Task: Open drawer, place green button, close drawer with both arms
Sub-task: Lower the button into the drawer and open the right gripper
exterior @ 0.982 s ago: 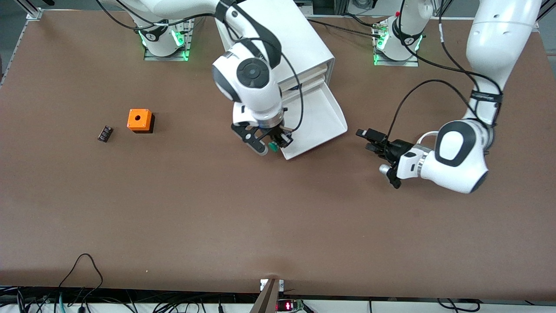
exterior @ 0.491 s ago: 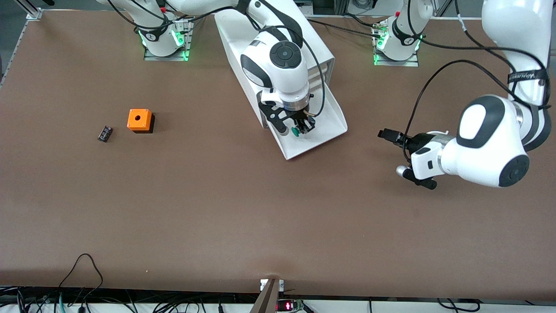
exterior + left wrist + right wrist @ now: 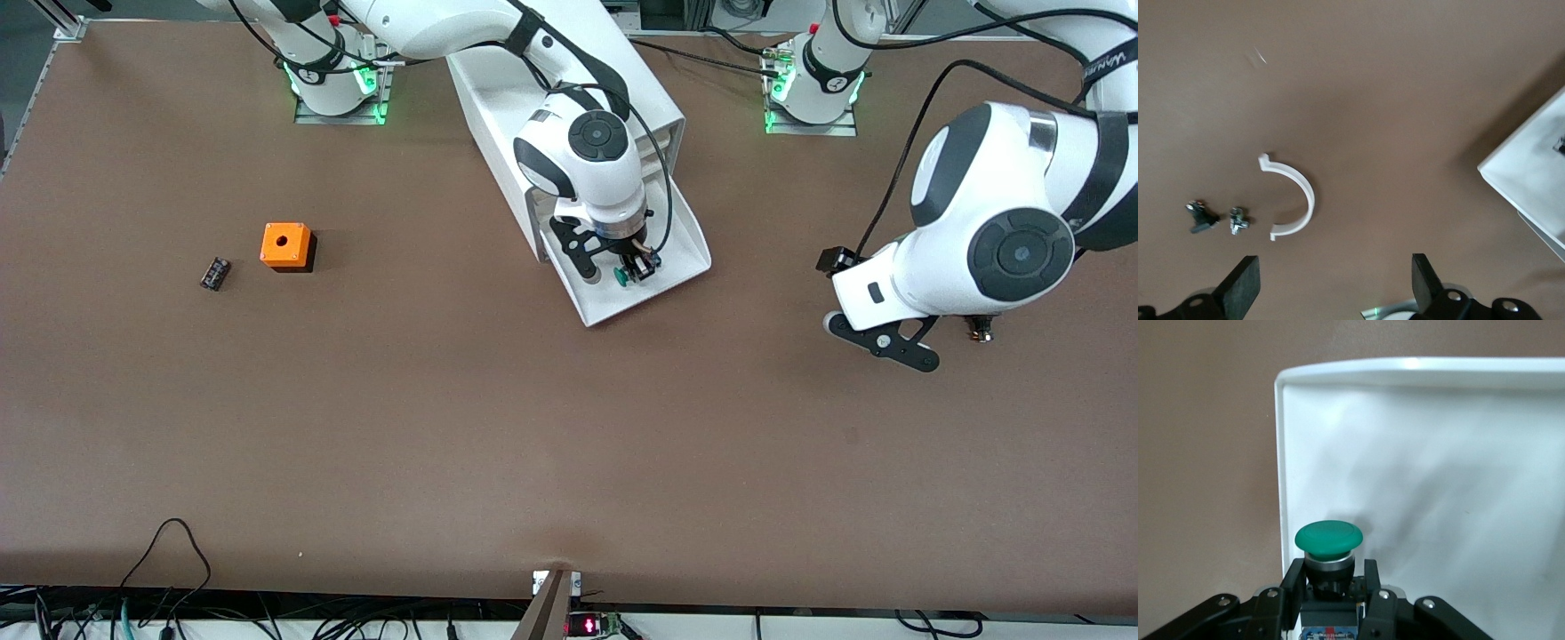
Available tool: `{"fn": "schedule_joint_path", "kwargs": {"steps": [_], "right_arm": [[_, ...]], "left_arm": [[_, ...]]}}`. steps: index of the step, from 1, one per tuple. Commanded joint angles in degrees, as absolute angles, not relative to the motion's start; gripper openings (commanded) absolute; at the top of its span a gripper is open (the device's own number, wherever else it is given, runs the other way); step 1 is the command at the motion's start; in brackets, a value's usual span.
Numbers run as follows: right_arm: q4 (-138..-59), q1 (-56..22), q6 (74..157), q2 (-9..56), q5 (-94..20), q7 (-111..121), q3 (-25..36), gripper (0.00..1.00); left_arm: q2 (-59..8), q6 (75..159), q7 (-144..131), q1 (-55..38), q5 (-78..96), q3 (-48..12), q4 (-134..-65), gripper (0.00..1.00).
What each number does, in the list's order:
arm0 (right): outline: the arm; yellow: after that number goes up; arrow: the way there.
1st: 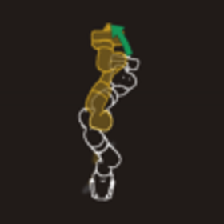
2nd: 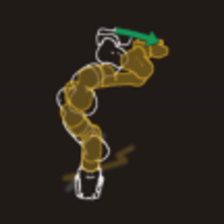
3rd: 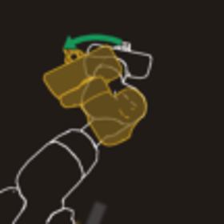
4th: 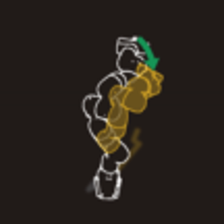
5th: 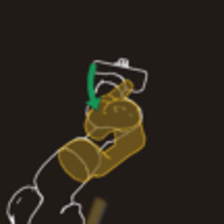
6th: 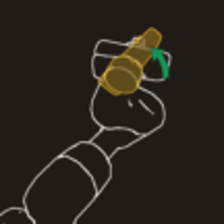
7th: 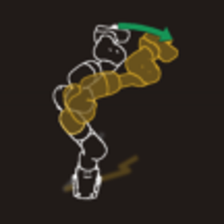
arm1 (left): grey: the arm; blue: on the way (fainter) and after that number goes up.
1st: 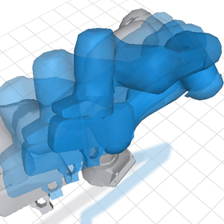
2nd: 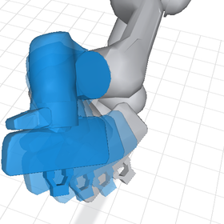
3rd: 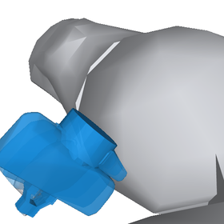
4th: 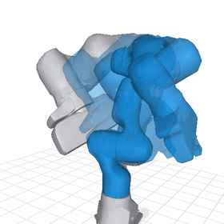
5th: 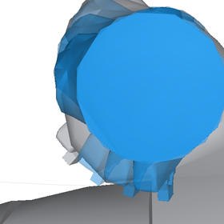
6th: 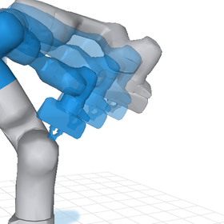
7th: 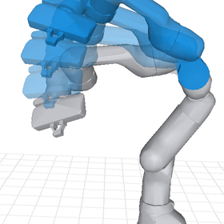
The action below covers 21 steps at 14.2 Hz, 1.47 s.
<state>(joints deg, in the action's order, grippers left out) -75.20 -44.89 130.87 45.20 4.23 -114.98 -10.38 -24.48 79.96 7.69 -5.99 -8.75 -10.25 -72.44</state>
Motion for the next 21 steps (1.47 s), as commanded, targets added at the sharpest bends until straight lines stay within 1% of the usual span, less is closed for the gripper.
{"fn": "schedule_joint_path", "kwargs": {"steps": [1, 3, 4, 6, 7, 8, 13, 16, 19, 20, 21], "right_arm": [[-73.4, -45.8, 130.7, 46.7, 5.4, -116.9, -9.7, 0.0], [-73.3, -45.8, 131.5, 47.0, 5.4, -117.0, -9.3, 0.0], [-73.3, -45.8, 131.5, 47.0, 5.4, -116.9, -9.3, 0.02], [-73.0, -45.8, 131.5, 46.9, 5.3, -116.9, -8.6, 0.43], [-73.0, -45.8, 131.6, 46.9, 5.3, -116.9, -8.5, 0.73], [-73.0, -45.7, 131.6, 46.8, 5.4, -116.8, -8.2, 1.0], [-70.8, -44.0, 130.8, 43.6, 5.2, -115.1, -3.5, 1.0], [-70.9, -39.7, 130.3, 39.6, 4.6, -106.5, -3.9, 1.0], [-71.1, -33.9, 125.1, 36.7, 2.0, -98.1, -4.3, 1.0], [-71.5, -32.2, 124.5, 35.2, -0.8, -94.1, -4.2, 1.0], [-71.5, -30.4, 123.1, 34.8, -4.0, -89.1, -4.2, 1.0]], "left_arm": [[-25.0, 82.2, 7.2, -5.5, -10.1, -9.5, -66.5, 1.0], [-25.0, 82.7, 6.8, -4.2, -8.9, -9.3, -64.5, 1.0], [-25.0, 83.2, 6.6, -4.2, -8.9, -9.2, -64.1, 1.0], [-25.1, 83.8, 6.1, -4.4, -8.9, -9.3, -64.0, 1.0], [-25.1, 83.8, 5.4, -4.3, -9.0, -9.3, -64.0, 1.0], [-25.1, 83.8, 5.1, -4.0, -8.9, -9.4, -64.1, 1.0], [-25.1, 83.8, 5.1, -4.0, -9.0, -9.2, -64.1, 1.0], [-25.1, 83.7, 5.0, -4.0, -8.9, -9.3, -64.2, 1.0], [-25.1, 84.1, 3.2, -4.1, -6.4, -9.7, -64.9, 1.0], [-25.4, 85.6, -0.7, -4.0, -3.5, -9.6, -65.3, 1.0], [-25.3, 88.3, -5.3, -4.0, -2.3, -9.6, -68.1, 1.0]]}}
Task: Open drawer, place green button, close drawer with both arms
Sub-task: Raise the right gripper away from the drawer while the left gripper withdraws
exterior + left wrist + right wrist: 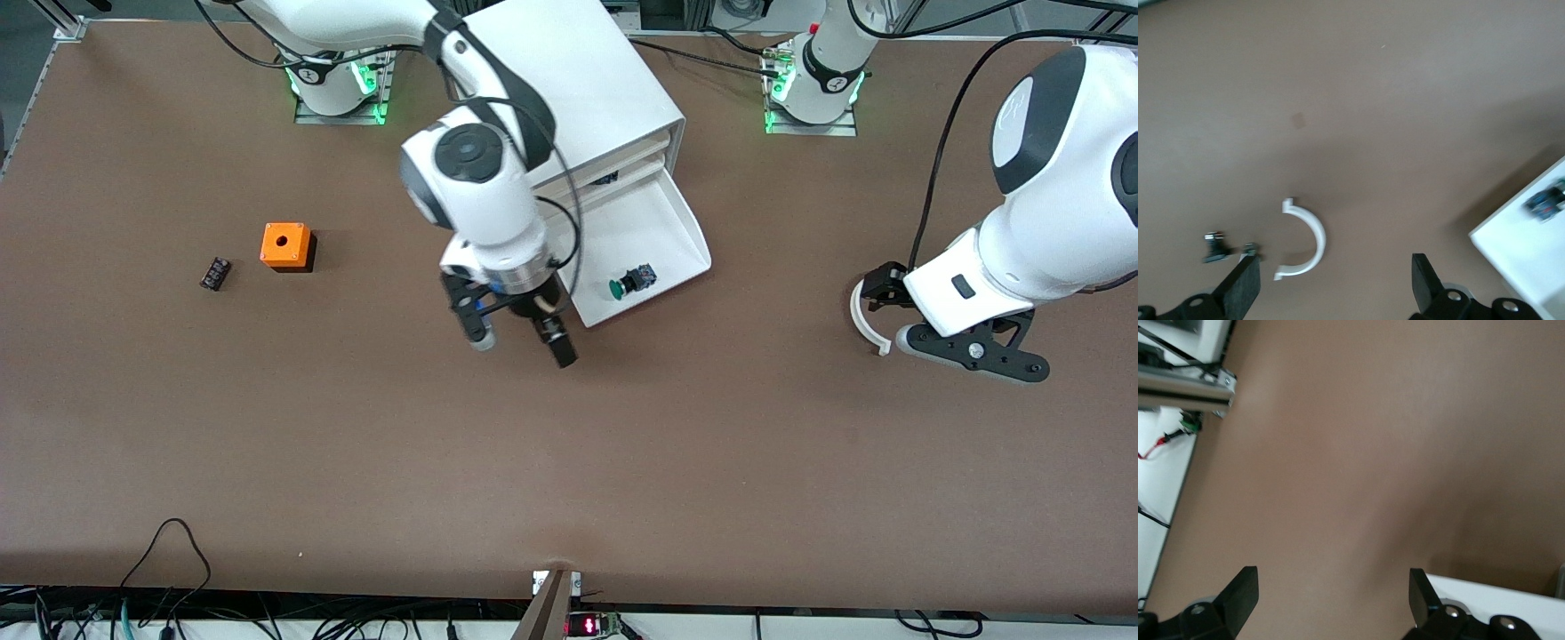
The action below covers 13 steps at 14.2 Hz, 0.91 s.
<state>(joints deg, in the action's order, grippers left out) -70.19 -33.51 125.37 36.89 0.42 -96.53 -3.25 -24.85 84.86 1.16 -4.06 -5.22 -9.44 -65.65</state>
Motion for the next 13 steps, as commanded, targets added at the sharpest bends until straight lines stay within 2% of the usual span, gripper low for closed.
{"fn": "schedule_joint_path", "kwargs": {"steps": [1, 3, 9, 13], "right_arm": [[-71.5, -29.2, 121.9, 33.8, -5.8, -84.9, -4.0, 1.0], [-71.9, -26.1, 118.1, 32.7, -6.2, -77.9, -4.0, 1.0], [-75.8, -17.3, 108.3, 26.9, -8.5, -49.4, -3.3, 1.0], [-80.7, -16.8, 104.1, 21.6, -8.4, -35.5, 1.6, 1.0]], "left_arm": [[-25.1, 91.9, -8.8, -4.3, -2.4, -9.7, -71.6, 1.0], [-25.3, 98.8, -14.0, -5.4, -2.6, -9.8, -76.7, 1.0], [-25.8, 109.1, -31.4, -12.1, -3.0, -9.8, -88.3, 1.0], [-26.0, 118.9, -40.0, -16.2, -3.1, -9.8, -94.9, 1.0]]}}
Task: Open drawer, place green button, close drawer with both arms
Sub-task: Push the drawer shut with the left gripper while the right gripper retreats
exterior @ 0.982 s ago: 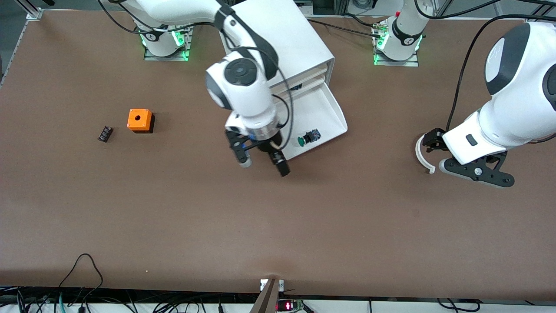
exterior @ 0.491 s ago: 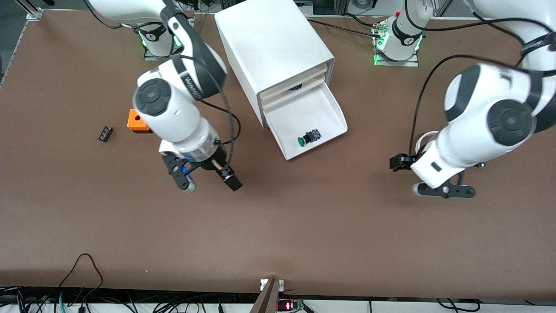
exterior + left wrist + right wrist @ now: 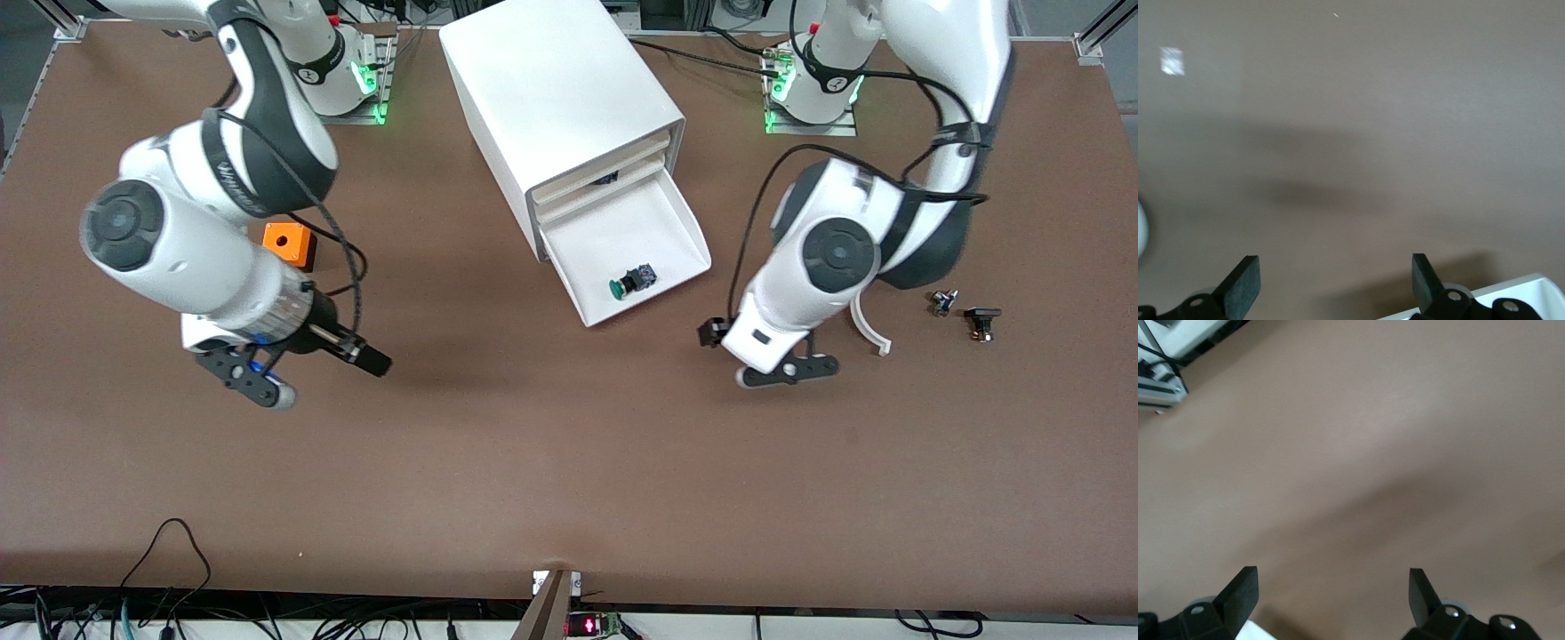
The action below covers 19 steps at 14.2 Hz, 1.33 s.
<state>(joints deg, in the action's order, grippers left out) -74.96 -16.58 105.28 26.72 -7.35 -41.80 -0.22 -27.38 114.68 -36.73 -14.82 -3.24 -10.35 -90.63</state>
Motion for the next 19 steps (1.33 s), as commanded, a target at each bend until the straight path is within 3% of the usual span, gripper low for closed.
{"fn": "schedule_joint_path", "kwargs": {"steps": [1, 4, 9, 15, 19], "right_arm": [[-82.8, -16.8, 103.9, 20.1, -8.1, -32.1, 3.1, 1.0], [-87.8, -16.9, 103.7, 15.8, -7.2, -22.7, 6.3, 1.0], [-93.2, -16.9, 102.7, 9.7, 1.5, -14.0, 7.6, 1.0], [-100.3, -16.9, 102.7, 2.0, 1.8, -12.2, 7.7, 1.0], [-100.3, -16.9, 100.2, -0.7, 1.9, -12.1, 7.6, 1.0]], "left_arm": [[-26.0, 124.0, -40.2, -16.7, -3.0, -9.8, -98.3, 1.0], [-25.3, 137.3, -48.5, -19.3, -3.1, -10.1, -108.3, 1.0], [-27.2, 140.1, -56.0, -22.7, -3.1, -10.1, -110.7, 1.0], [-27.3, 140.1, -55.9, -24.0, -3.2, -10.3, -112.5, 1.0], [-27.2, 139.8, -55.8, -23.8, -3.1, -12.3, -114.3, 1.0]]}}
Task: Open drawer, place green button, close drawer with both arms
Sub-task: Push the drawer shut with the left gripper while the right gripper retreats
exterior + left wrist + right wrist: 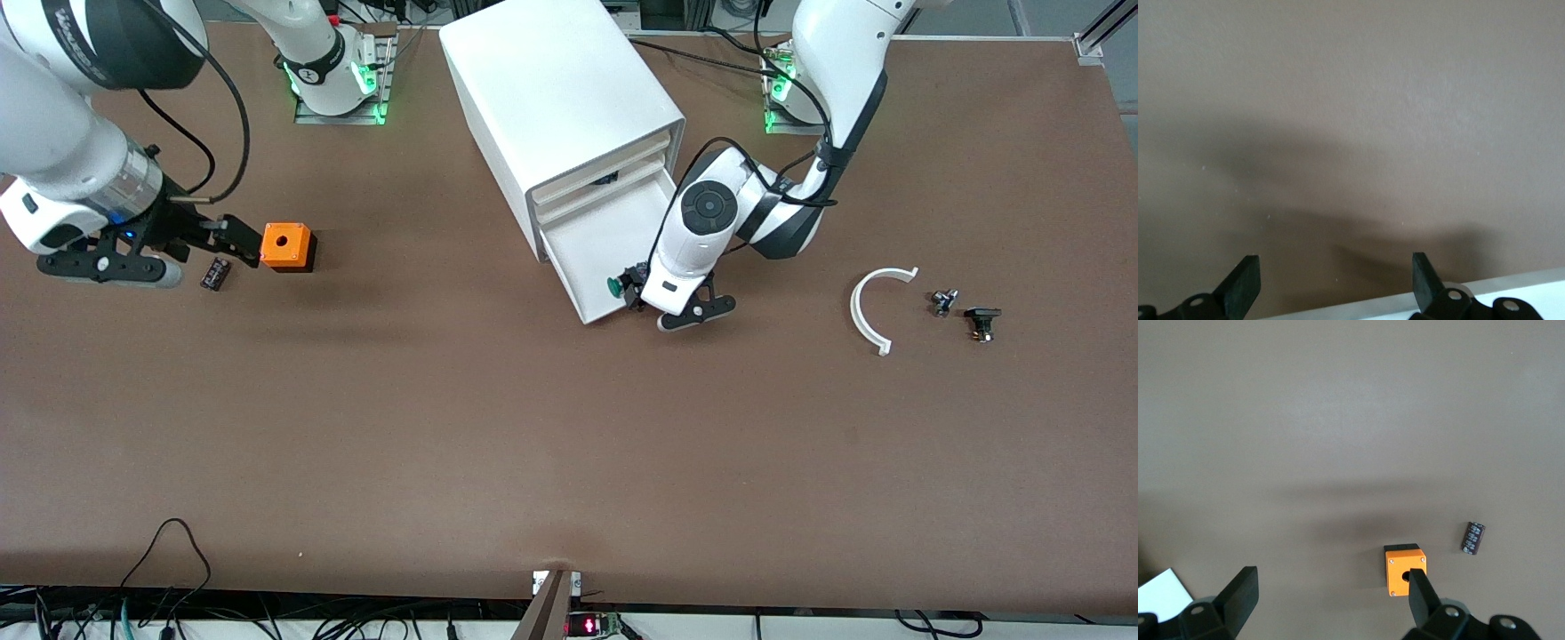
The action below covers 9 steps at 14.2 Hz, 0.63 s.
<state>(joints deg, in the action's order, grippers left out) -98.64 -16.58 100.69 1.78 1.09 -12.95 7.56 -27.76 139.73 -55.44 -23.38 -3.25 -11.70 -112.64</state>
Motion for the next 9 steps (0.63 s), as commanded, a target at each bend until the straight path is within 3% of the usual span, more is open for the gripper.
{"fn": "schedule_joint_path", "kwargs": {"steps": [1, 5, 9], "right_arm": [[-100.1, -16.9, 100.2, -0.8, 1.8, -12.1, 7.6, 1.0], [-99.6, -17.0, 101.5, -0.4, 2.9, -12.2, 7.3, 1.0], [-99.3, -16.4, 101.3, -0.3, 3.4, -12.1, 7.0, 1.0]], "left_arm": [[-27.0, 139.0, -55.7, -23.8, -3.1, -12.8, -114.3, 1.0], [-25.4, 132.3, -56.2, -23.1, -2.2, -17.3, -114.1, 1.0], [-26.3, 132.0, -59.5, -23.6, 0.9, -20.9, -114.1, 1.0]]}}
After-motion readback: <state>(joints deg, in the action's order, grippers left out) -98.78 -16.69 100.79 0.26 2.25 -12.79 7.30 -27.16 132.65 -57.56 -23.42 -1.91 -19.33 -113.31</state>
